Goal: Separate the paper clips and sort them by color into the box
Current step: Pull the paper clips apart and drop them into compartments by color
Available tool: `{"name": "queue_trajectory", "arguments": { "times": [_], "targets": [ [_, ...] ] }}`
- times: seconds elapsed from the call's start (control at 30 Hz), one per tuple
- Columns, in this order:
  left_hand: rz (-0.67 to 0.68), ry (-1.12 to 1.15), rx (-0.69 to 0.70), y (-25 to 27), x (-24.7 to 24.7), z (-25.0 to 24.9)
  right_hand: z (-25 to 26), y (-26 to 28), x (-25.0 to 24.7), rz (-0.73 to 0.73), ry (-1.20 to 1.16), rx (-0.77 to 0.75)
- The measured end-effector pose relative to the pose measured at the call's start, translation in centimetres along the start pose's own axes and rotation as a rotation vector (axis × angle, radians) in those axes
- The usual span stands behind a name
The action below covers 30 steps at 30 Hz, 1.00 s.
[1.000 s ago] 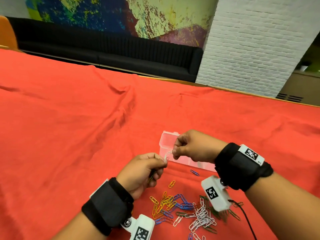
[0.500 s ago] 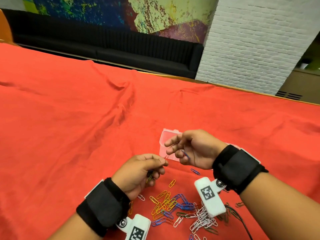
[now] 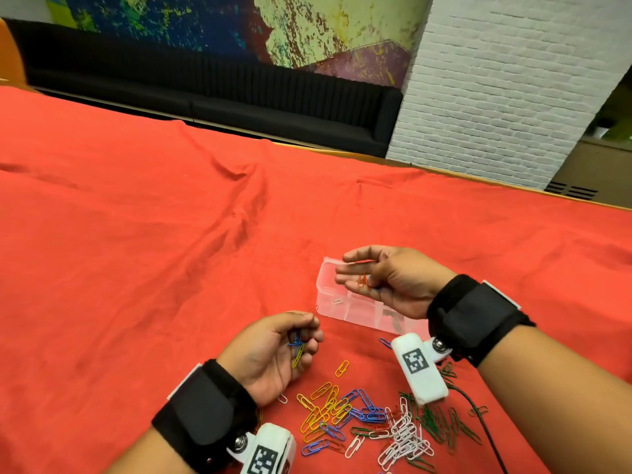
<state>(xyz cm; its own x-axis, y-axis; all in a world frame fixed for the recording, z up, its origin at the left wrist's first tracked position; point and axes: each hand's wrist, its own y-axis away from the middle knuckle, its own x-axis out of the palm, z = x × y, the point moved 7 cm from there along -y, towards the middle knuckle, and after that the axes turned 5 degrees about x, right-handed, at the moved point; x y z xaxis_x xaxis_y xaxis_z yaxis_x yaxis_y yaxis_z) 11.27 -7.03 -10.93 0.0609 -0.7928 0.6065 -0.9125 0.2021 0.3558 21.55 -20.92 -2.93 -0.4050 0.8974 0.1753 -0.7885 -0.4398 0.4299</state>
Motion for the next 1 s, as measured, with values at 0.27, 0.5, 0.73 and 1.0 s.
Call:
{"name": "queue_trajectory", "arguments": {
  "times": [0.27,0.5,0.73,1.0],
  "targets": [
    [-0.024,0.071,-0.019,-0.4,-0.5,-0.1,3.0,-1.7,-2.7,-0.216,-0.010,-0.113],
    [-0.015,0.086,-0.029,-0.6,-0.5,0.2,2.3,0.1,-8.7,-0.345,-0.046,-0.049],
    [-0.038,0.074,-0.043,-0.7,-0.2,0.7,2.7,-1.5,-4.4,-0.292,0.084,-0.135],
    [-0.061,0.076,-0.036,-0.7,-0.8,0.4,3.1,-1.3,-4.7,-0.283,0.402,-0.125]
  ]
}}
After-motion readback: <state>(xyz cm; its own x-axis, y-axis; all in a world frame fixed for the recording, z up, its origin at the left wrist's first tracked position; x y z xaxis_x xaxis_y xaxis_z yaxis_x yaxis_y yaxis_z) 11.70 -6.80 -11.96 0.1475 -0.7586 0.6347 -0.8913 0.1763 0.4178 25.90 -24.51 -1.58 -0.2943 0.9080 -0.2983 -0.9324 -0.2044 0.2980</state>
